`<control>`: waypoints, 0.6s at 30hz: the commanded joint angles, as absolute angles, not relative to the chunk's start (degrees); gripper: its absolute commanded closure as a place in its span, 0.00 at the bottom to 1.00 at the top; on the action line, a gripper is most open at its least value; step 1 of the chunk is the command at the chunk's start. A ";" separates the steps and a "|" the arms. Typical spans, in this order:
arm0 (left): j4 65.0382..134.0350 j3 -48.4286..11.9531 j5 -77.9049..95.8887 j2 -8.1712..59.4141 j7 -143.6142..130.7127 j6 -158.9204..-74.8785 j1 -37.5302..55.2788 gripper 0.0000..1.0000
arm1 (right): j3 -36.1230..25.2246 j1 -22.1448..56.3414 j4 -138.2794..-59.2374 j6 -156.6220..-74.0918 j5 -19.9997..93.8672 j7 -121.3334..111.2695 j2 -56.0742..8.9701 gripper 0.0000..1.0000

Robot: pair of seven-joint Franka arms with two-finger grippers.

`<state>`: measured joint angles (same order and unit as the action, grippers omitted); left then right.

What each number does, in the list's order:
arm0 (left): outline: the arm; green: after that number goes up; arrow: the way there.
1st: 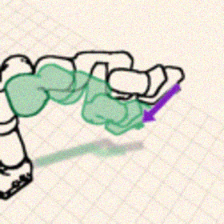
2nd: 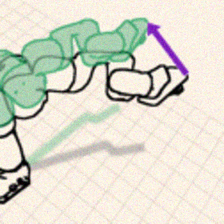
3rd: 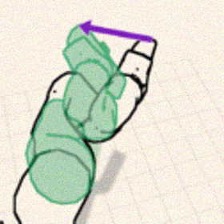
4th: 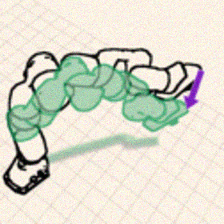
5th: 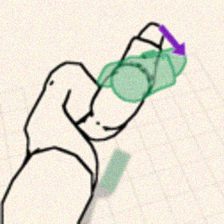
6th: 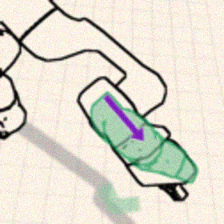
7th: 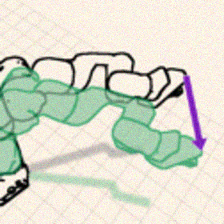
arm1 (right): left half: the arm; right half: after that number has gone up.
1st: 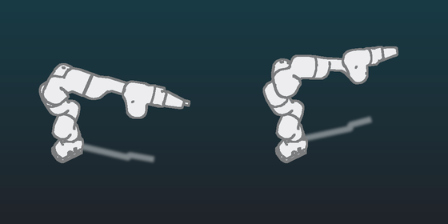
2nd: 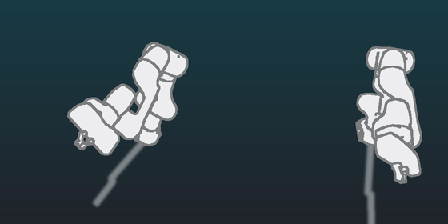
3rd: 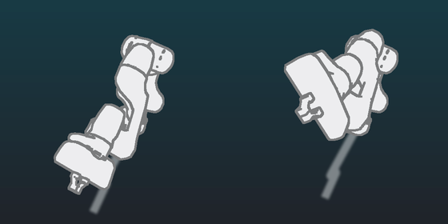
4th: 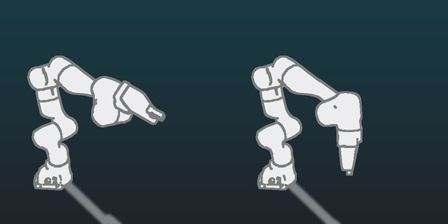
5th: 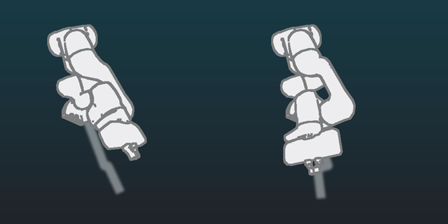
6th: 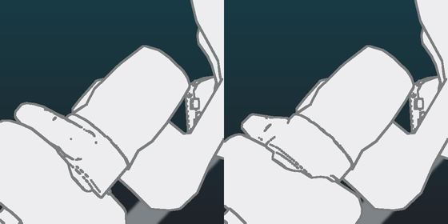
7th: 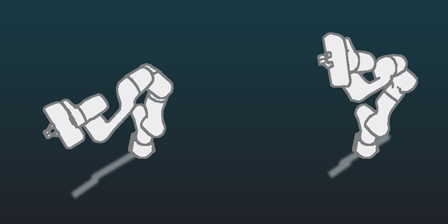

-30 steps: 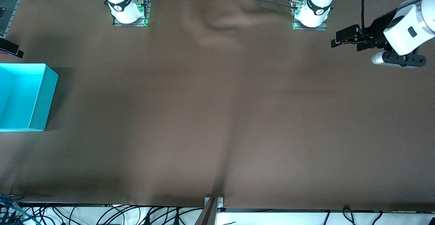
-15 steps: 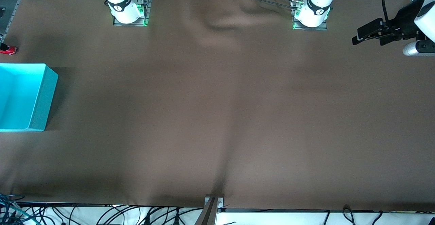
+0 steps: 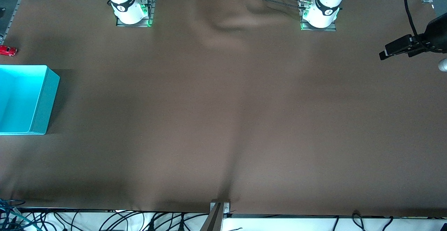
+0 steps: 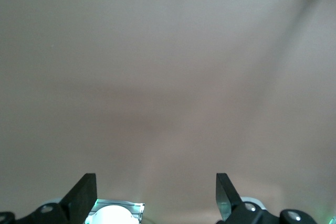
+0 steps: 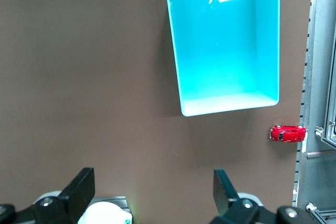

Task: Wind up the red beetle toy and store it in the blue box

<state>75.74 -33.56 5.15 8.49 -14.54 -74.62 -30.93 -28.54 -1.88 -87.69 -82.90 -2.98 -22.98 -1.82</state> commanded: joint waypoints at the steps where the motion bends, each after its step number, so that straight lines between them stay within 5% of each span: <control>1: 74.79 -33.75 3.78 9.67 -14.24 -74.88 -30.85 0.00 | -32.43 -1.76 -87.10 -83.23 -3.52 -26.54 -2.28 0.00; 18: 74.79 -33.84 4.31 9.67 -14.24 -75.76 -30.76 0.00 | -40.60 -2.20 -88.07 -87.10 -4.13 -40.34 -3.60 0.00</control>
